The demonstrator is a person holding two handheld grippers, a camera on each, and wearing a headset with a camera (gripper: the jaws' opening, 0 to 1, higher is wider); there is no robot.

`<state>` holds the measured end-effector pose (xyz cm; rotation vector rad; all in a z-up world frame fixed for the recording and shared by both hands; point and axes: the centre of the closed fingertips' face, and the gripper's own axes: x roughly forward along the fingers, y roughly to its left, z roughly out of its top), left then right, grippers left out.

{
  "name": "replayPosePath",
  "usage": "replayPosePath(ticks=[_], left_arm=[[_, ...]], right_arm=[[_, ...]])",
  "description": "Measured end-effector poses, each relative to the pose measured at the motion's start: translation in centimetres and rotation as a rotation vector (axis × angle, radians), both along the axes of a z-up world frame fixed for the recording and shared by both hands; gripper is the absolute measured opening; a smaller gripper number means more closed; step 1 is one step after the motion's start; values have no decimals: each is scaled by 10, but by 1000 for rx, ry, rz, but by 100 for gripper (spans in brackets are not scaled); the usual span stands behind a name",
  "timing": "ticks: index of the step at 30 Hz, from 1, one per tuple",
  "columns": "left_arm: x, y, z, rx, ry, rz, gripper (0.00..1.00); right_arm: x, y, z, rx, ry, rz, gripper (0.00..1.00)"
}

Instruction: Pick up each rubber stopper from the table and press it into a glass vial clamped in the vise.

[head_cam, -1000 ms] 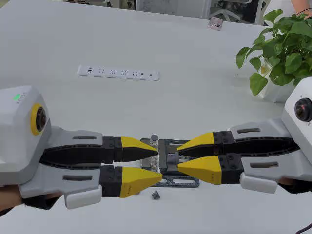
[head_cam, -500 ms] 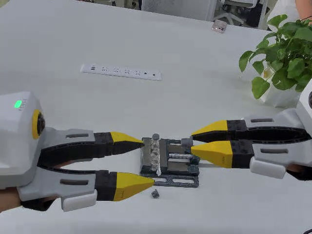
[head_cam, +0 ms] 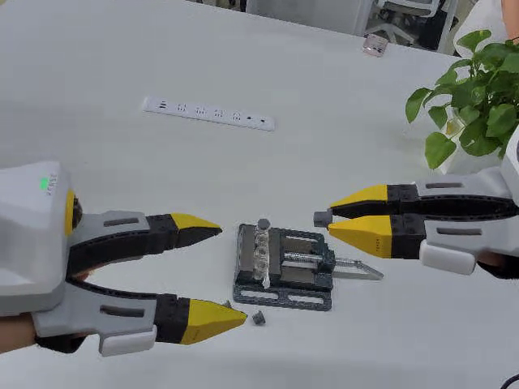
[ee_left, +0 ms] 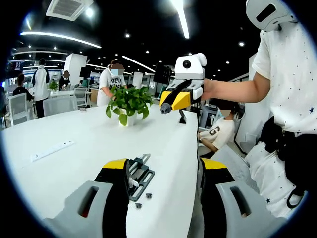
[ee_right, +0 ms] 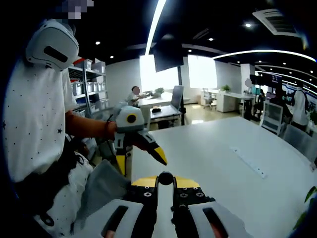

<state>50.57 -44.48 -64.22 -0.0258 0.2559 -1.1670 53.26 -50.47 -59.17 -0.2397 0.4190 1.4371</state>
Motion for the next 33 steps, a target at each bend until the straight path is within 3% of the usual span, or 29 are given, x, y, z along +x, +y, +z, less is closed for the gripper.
replayPosePath(ticks=[7, 9, 13, 15, 17, 20, 22, 26, 30, 33], left_arm=[[4, 6, -15, 55, -22, 29, 69], [6, 8, -19, 72, -43, 36, 72], [7, 12, -27, 94, -49, 48, 79], [8, 14, -32, 110, -37, 56, 83], [10, 16, -37, 129, -54, 60, 85], [11, 17, -47, 156, -35, 65, 91], [11, 18, -49, 156, -47, 68, 93], [14, 19, -55, 150, -34, 78, 96], [16, 21, -65, 175, -28, 80, 97], [18, 22, -68, 161, -22, 88, 97]], right_arm=[[10, 2, -8, -50, 3, 0, 5], [13, 3, -11, -64, 4, 2, 5], [22, 4, -15, -101, 4, 6, 5], [26, 5, -17, -118, 2, 9, 5], [29, 7, -20, -142, -3, 15, 5], [35, 9, -25, -173, -5, 21, 5], [40, 11, -29, -199, -7, 19, 5], [50, 14, -37, -241, -9, 28, 5], [57, 19, -47, -284, -10, 52, 5], [65, 22, -57, -325, -9, 66, 5]])
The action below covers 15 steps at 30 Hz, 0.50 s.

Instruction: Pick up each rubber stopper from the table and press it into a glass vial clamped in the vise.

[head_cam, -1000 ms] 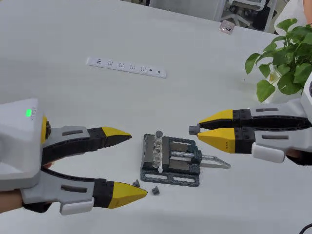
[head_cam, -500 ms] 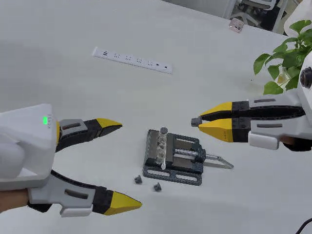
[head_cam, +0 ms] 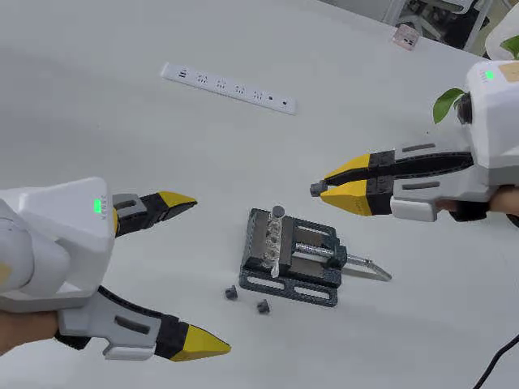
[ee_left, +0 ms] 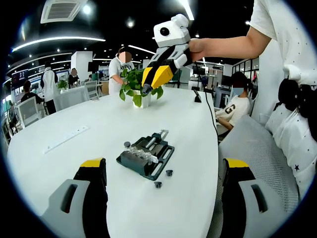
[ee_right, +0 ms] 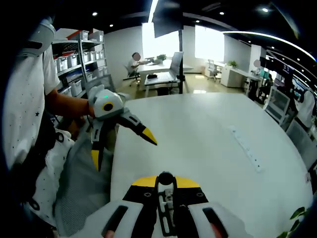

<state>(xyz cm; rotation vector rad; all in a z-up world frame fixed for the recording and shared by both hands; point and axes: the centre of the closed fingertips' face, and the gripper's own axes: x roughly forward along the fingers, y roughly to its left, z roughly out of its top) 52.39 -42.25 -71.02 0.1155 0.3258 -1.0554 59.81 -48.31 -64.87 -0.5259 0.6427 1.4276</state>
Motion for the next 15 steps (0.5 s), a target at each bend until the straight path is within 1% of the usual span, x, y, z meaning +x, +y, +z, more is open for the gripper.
replayPosePath(ticks=[2, 4, 5, 6, 8, 10, 11, 13, 15], left_arm=[[1, 0, -2, -8, 6, 5, 98], [2, -1, -6, -3, 9, 5, 98], [2, -1, -7, 0, 10, 5, 98], [2, -1, -9, 1, 13, 5, 99], [2, -1, -12, -1, 16, 4, 99], [2, -2, -15, 0, 21, -1, 99], [2, -2, -17, 1, 22, -2, 99], [2, -1, -19, 0, 22, -4, 99], [3, -1, -21, -3, 30, -3, 99]], right_arm=[[6, 2, -8, -29, 5, 3, 5], [10, 3, -16, -63, 19, 12, 5], [13, 4, -20, -77, 12, 20, 5], [16, 5, -26, -100, 15, 26, 5], [19, 6, -33, -125, 22, 32, 5], [25, 3, -45, -191, 7, 52, 5], [26, 3, -49, -209, -1, 66, 5], [29, 4, -58, -242, 2, 79, 5], [33, 5, -67, -273, -2, 93, 5]])
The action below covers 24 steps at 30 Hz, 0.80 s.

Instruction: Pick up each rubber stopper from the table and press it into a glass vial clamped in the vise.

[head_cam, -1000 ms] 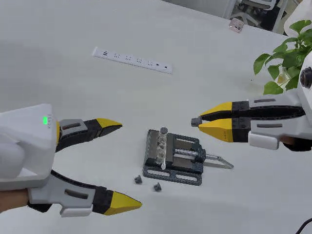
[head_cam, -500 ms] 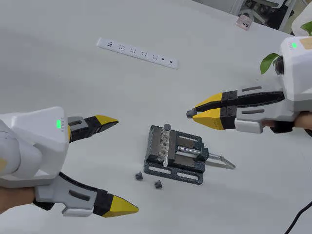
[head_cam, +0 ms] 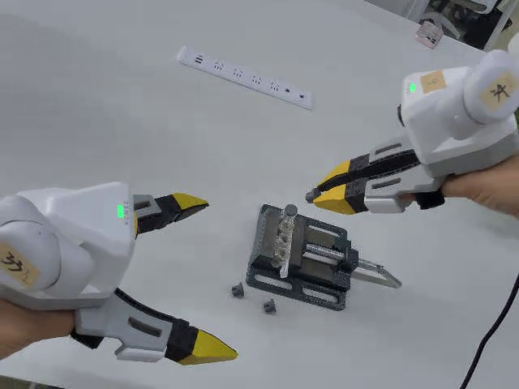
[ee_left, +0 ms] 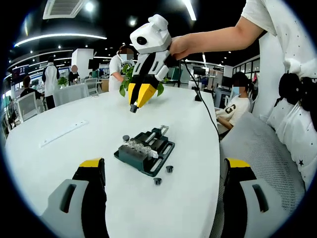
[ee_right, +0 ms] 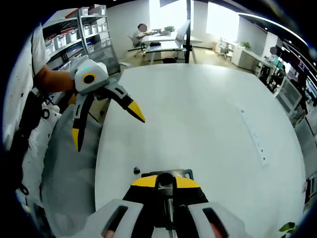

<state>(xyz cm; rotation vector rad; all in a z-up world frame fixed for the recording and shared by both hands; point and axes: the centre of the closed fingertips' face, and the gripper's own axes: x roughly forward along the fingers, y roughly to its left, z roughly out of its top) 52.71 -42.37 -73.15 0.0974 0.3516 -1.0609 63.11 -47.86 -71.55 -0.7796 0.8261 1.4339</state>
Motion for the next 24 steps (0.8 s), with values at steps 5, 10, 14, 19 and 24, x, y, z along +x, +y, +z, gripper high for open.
replayPosePath(ticks=[5, 10, 14, 19, 24], left_arm=[[2, 1, -2, -12, 5, 5, 99], [4, 3, -5, -11, 6, 7, 99], [6, 5, -7, -19, 11, 11, 99], [6, 7, -9, -22, 16, 14, 98], [7, 7, -11, -27, 18, 13, 98]], right_arm=[[6, 2, -21, -68, -2, 33, 5], [7, 0, -42, -151, -19, 70, 5], [11, 1, -53, -186, -27, 79, 5], [13, 0, -63, -225, -36, 95, 5], [13, 2, -68, -243, -26, 101, 5]])
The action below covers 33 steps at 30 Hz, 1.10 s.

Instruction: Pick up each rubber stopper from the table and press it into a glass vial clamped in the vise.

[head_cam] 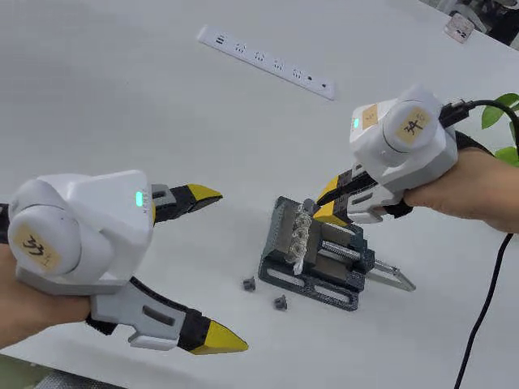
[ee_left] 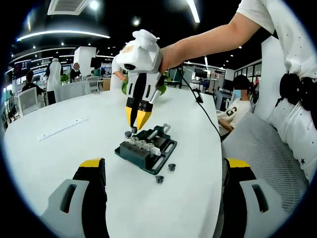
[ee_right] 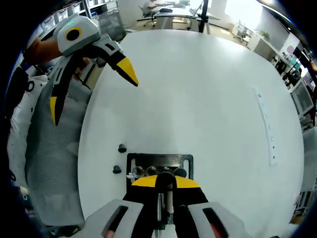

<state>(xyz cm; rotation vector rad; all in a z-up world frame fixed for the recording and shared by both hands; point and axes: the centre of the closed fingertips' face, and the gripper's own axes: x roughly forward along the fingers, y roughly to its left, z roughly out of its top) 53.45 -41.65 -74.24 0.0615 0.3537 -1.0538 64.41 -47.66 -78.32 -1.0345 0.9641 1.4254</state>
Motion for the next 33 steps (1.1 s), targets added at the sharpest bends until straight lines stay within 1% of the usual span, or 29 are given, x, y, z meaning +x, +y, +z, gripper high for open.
replayPosePath(ticks=[6, 19, 25, 33], left_arm=[[1, 1, 0, -7, 2, 1, 98], [0, 3, -3, -11, 9, 1, 97], [-1, 2, -3, -15, 11, 0, 97], [-2, 1, -2, -17, 12, 2, 96]], right_arm=[[-1, 0, -7, -28, 10, 4, 5], [0, 0, -11, -57, 20, 17, 5], [-1, -1, -13, -82, 15, 39, 5], [-1, -1, -15, -96, 22, 43, 5]])
